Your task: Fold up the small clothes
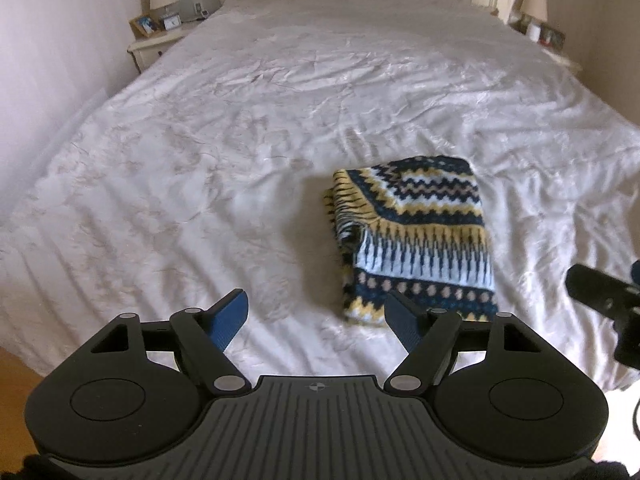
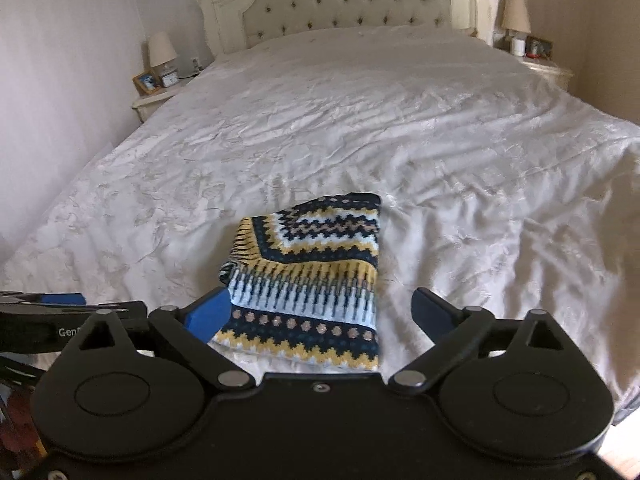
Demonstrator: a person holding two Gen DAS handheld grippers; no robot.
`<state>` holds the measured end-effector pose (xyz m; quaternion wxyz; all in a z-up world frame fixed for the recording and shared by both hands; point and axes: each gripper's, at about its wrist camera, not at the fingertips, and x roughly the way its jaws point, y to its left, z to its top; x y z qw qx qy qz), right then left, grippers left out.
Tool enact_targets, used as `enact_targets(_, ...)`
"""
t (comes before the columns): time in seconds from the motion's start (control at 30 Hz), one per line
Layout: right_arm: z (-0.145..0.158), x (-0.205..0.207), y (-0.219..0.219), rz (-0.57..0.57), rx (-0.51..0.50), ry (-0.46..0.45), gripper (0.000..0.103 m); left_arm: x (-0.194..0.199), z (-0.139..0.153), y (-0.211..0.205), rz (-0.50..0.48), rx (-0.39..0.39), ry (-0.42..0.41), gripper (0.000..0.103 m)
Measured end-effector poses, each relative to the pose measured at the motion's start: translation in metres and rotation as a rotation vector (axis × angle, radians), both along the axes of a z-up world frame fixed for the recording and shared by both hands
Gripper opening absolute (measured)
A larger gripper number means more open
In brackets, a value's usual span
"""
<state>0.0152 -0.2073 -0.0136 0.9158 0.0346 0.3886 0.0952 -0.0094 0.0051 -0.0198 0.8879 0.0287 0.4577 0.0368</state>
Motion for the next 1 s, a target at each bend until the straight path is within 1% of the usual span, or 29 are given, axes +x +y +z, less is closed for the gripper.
enact_targets(0.1, 0.0018, -0.0048, 0.0000, -0.011, -0.015, 0.008, 0.095, -0.0047, 0.0006, -0.0037, -0.013, 0.001, -0.001, 0.075)
enact_targets(0.23, 0.0016, -0.0058, -0.0037, -0.017, 0.013, 0.024, 0.095, -0.0042, -0.0007, -0.0014, -0.016, -0.053, 0.032, 0.075)
enact_targets(0.3, 0.0011, -0.0056, -0.0057, -0.020, 0.028, 0.033, 0.095, -0.0043, -0.0016, -0.0016, -0.013, -0.065, 0.040, 0.075)
enact_targets(0.6, -0.0020, -0.0047, -0.0070, -0.034, 0.028, 0.072, 0.095, -0.0049, -0.0055, -0.0099, -0.041, -0.063, 0.054, 0.075)
enact_targets(1.0, -0.0045, 0.0005, -0.0030, -0.026, 0.043, 0.093, 0.095, -0.0030, -0.0079, -0.0091, -0.051, -0.063, 0.071, 0.075)
